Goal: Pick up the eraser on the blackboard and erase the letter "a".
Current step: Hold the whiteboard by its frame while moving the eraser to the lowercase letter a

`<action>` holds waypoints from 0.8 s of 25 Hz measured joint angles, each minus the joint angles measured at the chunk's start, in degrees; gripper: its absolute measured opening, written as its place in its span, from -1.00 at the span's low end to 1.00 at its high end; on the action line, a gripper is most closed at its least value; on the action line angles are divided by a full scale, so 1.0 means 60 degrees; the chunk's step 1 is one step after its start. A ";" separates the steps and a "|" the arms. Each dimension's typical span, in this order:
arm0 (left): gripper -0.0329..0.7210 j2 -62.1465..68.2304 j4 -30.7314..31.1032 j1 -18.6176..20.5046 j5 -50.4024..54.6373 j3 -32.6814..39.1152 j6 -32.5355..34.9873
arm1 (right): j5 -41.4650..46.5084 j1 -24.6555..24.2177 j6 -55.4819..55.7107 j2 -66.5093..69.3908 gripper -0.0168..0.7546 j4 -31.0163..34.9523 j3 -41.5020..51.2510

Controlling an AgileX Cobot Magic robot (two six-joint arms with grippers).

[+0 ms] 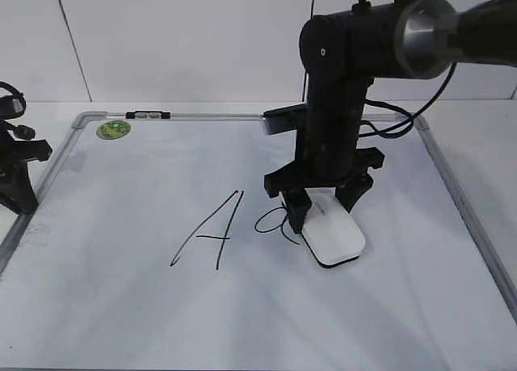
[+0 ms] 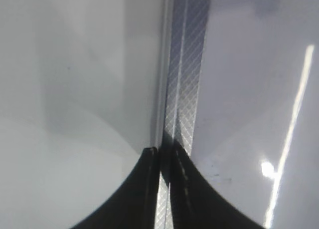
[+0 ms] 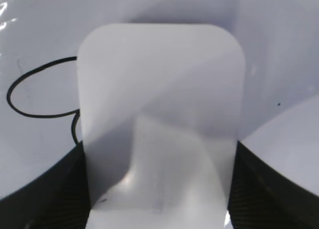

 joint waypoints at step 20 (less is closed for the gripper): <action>-0.81 0.0000 0.0000 0.0000 0.0000 0.0000 0.0000 | -0.0032 0.0302 -0.0186 0.0060 0.42 0.0288 -0.0022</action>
